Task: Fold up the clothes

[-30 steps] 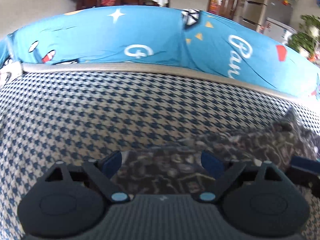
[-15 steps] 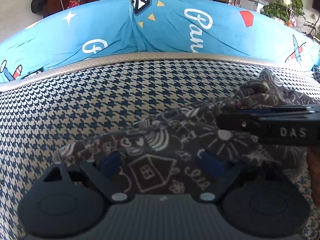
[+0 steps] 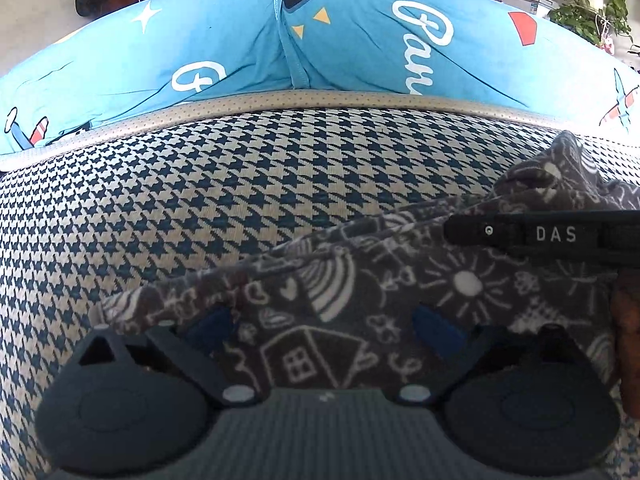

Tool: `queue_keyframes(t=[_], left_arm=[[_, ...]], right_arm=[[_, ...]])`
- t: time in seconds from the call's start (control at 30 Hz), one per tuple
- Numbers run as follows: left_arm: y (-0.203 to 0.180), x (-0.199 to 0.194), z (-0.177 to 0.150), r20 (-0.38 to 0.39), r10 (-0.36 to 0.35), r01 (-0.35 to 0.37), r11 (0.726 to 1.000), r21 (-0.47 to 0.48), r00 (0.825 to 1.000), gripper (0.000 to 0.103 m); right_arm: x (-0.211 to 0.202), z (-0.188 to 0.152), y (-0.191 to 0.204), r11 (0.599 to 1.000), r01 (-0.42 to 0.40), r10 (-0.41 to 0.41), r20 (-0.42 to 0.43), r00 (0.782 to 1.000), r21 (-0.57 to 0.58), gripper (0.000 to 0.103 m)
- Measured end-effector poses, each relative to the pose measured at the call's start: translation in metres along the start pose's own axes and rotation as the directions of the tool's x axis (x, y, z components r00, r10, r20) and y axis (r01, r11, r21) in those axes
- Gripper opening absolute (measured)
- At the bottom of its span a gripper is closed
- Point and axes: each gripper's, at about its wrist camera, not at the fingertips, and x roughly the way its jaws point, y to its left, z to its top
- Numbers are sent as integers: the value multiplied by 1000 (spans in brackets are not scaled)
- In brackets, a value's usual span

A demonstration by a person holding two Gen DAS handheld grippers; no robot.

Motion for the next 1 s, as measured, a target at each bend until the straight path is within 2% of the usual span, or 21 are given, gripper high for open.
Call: queue_keyframes(t=[0.07,0.43,0.57,0.8,0.9,1.0], left_arm=[[1,3,1,3,0,0,1000,-1,1000,103],[3,14,2,32,1,-3,999,49,999,103],[-1,10,2,9,26,-27,999,26,1000,103],[-11,-9,5,9,-30,30,1000,-2,1000,103],[-19,-12,5,22,-45,45,999,8,999,103],[-29,-4,2,-16,-45,45,998,53,999,103]], right_arm=[[3,1,-2,1000,0,-1,4,1000,3,0],[8,0,-8,999,-41,42,41,998,-31,0],[6,-3,-5,998,-34,36,53,998,-48,0],[4,-5,-1,999,-13,16,61,998,-51,0],[3,-4,0,999,-9,12,58,998,-49,0],[0,-4,2,999,-14,17,57,998,-52,3]])
